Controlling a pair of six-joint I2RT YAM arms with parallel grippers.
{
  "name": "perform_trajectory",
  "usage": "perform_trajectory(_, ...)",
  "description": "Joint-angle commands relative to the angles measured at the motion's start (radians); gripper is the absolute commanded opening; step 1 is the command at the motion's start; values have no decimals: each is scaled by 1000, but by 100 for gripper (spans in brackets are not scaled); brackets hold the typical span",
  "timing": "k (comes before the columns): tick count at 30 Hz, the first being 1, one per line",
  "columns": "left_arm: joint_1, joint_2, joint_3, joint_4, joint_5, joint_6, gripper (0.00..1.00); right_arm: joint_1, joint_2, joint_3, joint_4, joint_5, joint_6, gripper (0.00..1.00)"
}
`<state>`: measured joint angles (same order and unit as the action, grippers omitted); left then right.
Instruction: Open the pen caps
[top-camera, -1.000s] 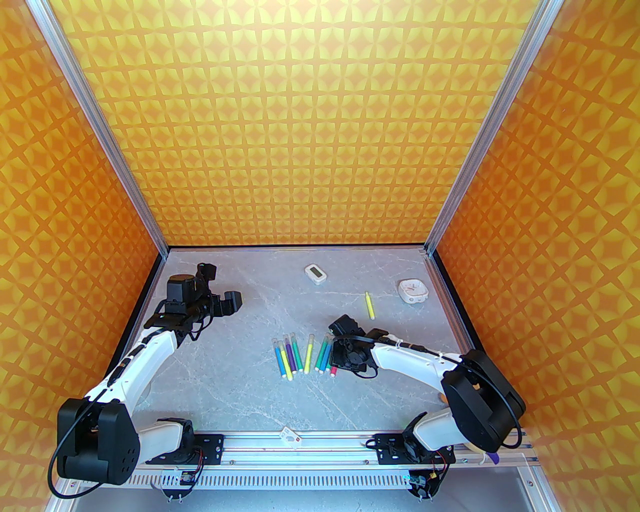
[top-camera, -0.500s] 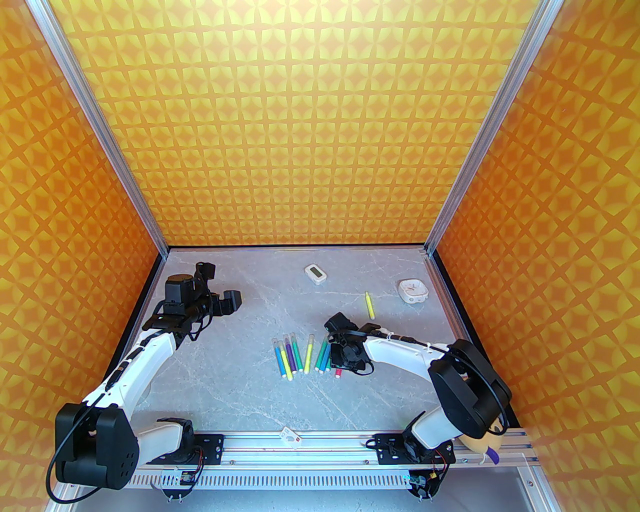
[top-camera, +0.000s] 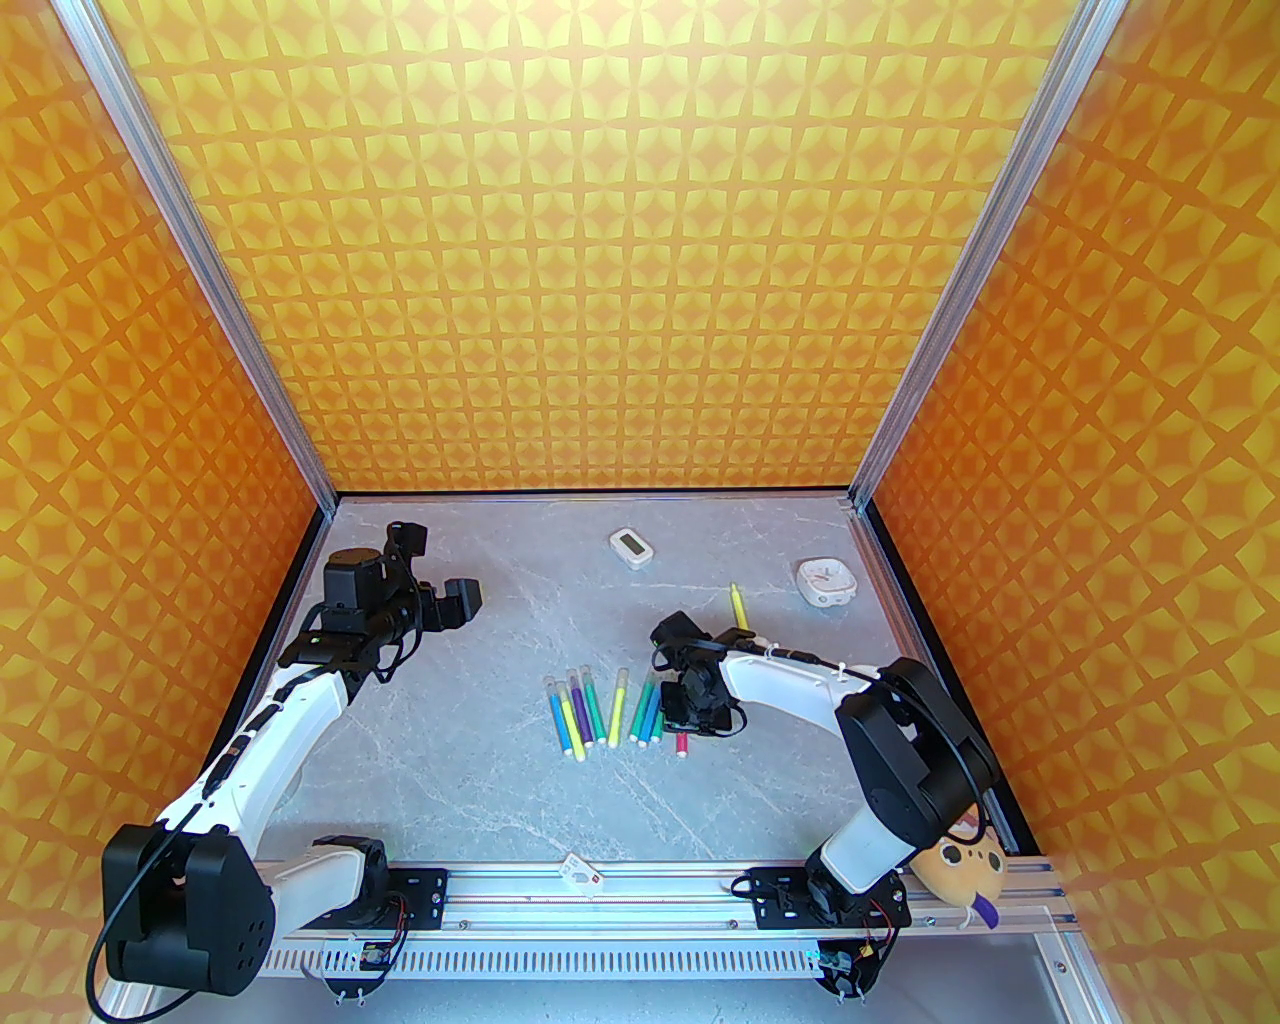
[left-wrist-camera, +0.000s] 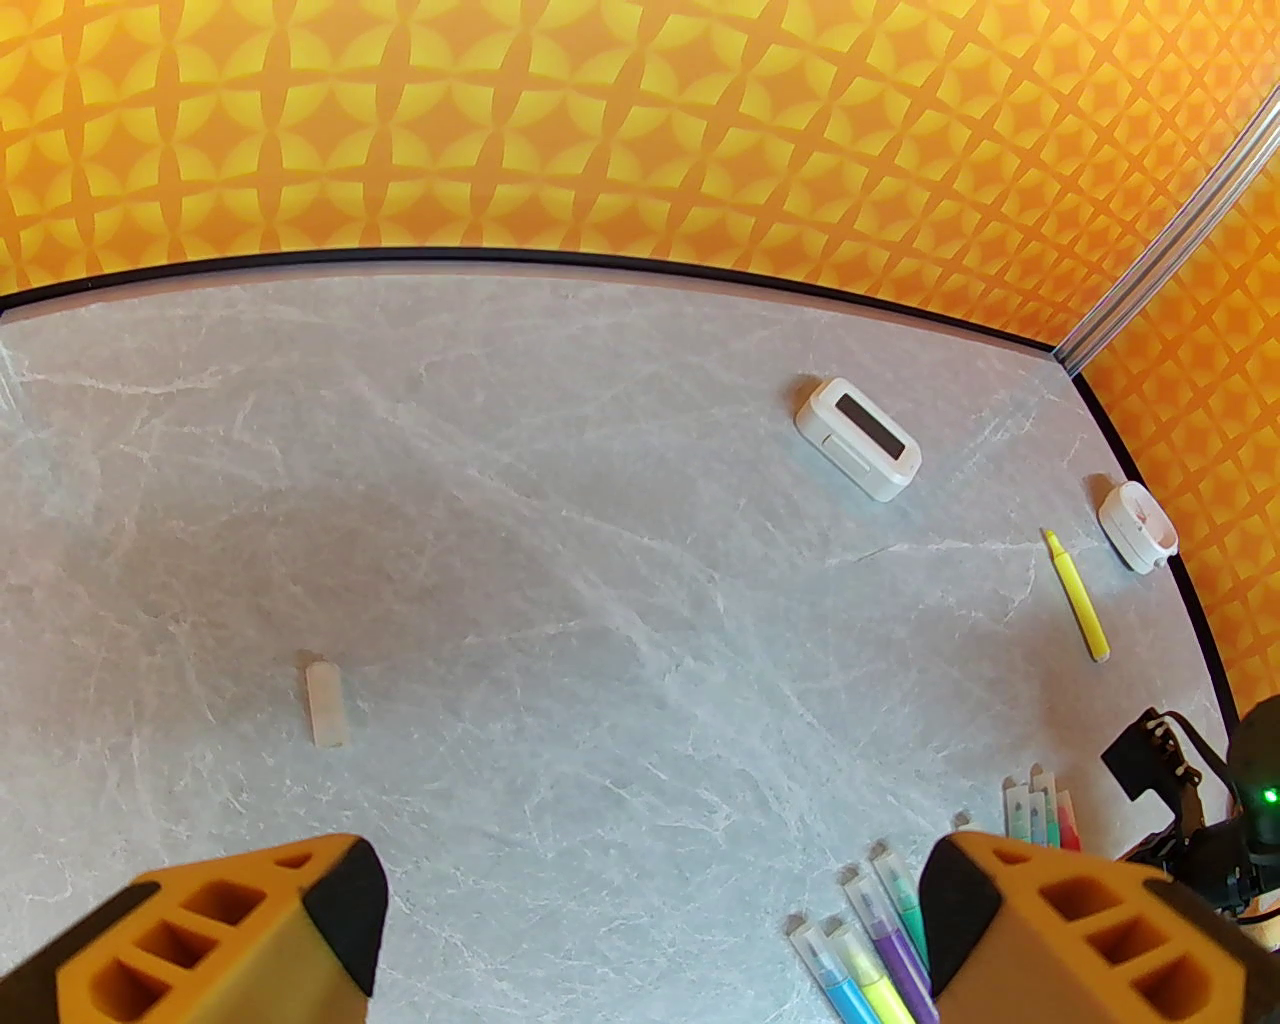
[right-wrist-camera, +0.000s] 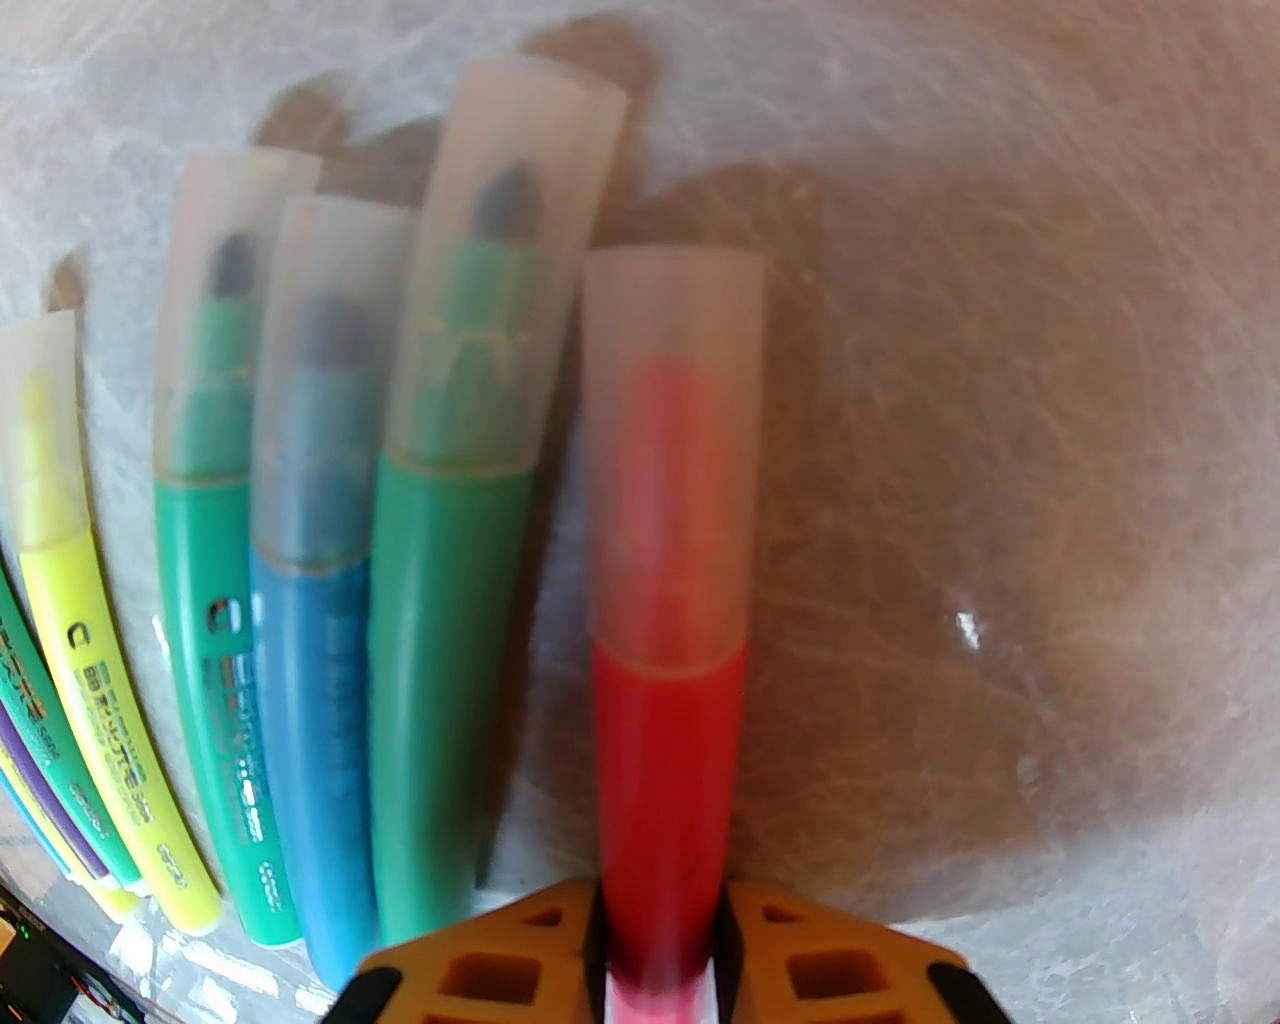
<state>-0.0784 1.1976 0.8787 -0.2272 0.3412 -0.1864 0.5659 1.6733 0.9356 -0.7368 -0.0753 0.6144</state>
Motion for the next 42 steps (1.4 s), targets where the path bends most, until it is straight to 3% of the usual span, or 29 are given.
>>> perform_trajectory(1,-3,-14,-11,3,22,-5,93,-18,82,-10,14,56,-50,24)
perform_trajectory(15,-3,-8,-8,2,25,-6,92,-18,126,-35,40,119,-47,20)
perform_trajectory(28,-24,71,7,29,84,-54,90,-17,-26,24,-14,153,-127,0)
perform_trajectory(34,-84,131,41,31,87,-71,89,-18,-146,27,49,82,-230,0)
perform_trajectory(42,-181,239,115,79,181,-130,85,-18,-292,-30,262,-155,-369,0)
